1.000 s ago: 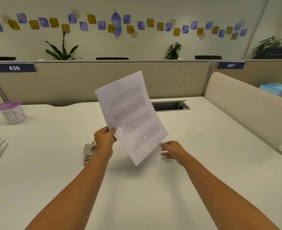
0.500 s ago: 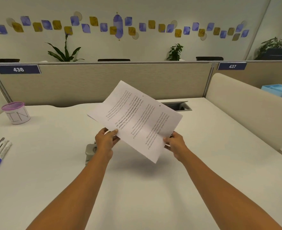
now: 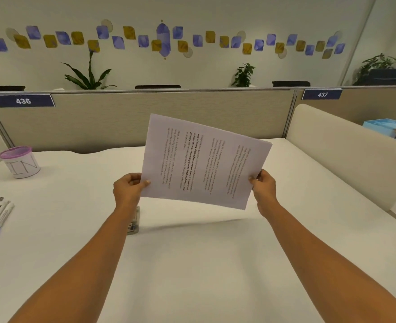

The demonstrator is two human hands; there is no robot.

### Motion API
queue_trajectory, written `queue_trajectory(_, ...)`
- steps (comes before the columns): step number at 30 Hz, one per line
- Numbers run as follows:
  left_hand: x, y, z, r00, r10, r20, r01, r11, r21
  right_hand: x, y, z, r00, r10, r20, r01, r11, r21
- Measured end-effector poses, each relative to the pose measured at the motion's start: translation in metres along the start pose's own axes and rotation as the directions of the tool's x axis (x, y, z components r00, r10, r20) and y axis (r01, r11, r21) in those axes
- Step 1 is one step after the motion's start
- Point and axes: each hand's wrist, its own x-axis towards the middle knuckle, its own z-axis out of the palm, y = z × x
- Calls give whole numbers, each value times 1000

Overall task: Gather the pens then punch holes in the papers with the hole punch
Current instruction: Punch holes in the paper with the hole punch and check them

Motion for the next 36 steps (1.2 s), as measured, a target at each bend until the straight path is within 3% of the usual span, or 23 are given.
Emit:
queue_trajectory(4,-1,-5,1,1000,14,-11,-15,1000,-6,-1,-3,1,999,-28,19,28,999,23)
queue_trajectory(12,-9,-17,3,999,1,47,-1,1000,6,-8,13,1,999,0,38,5,992,-125)
queue_trajectory(23,-5,-10,4,999,29,32,-28,999,-37,-3,10,3,999,-23,24,26,992,-124)
queue_trajectory(30,-9,-15,7,1000,8,19,-8,1000,-11,-4,24,1,994,20,-109,-44,975,-220)
queue_trajectory(36,-9,-10,14,999,-51,18,52,997,-51,-10,32,4,995,98,-9,-96,957,-272)
